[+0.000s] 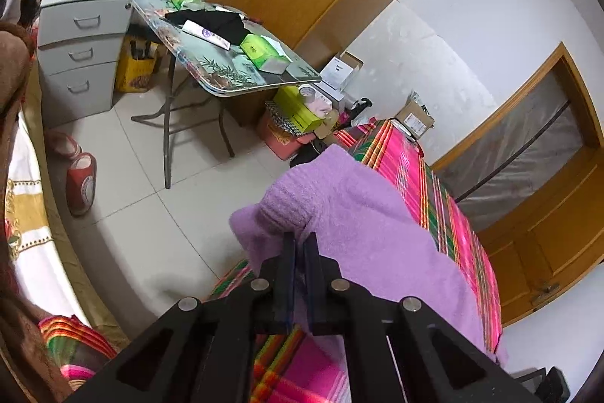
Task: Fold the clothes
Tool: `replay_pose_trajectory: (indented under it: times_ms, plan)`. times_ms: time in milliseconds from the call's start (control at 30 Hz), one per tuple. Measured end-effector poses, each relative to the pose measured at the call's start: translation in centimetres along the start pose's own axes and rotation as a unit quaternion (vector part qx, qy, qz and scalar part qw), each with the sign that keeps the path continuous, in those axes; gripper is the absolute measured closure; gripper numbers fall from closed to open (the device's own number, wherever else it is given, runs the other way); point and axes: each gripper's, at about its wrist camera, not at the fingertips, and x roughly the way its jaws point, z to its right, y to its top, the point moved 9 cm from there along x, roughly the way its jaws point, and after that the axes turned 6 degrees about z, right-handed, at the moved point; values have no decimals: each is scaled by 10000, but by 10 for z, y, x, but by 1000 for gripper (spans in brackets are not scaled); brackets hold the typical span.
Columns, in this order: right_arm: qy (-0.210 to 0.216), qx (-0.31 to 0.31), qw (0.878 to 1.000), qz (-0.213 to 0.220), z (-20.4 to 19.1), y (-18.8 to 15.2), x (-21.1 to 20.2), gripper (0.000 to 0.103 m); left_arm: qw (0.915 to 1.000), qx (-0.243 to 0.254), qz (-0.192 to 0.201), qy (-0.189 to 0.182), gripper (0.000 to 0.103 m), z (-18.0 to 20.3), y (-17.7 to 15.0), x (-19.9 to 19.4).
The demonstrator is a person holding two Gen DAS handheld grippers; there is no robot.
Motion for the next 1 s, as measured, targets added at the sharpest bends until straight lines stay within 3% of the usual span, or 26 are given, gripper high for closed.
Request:
replay_pose_trajectory:
  times_ms: [100, 367, 467, 700, 833, 1000]
  plan:
    - [-7, -8, 9998, -210, 0, -9, 10, 74, 9997, -92, -240, 56, 99, -9, -7, 11]
    - [-15, 70, 9995, -294, 5, -19, -1, 74, 9998, -14, -171, -110, 98, 1, -4, -7]
    - [-121, 142, 9997, -141, 18, -10, -11, 74, 9998, -12, -166, -121, 98, 2, -5, -15]
    - [-212, 821, 9956, 410, 68, 50, -23, 72, 9997, 22, 58, 245, 98, 3, 7, -33]
    - [27, 1355, 9897, 470, 91, 85, -4, 72, 9976, 677, 105, -140, 98, 55, 4, -33]
    - [215, 1797, 9833, 180, 108, 117, 54, 72, 9857, 1495, -425, -657, 98, 121, -39, -2]
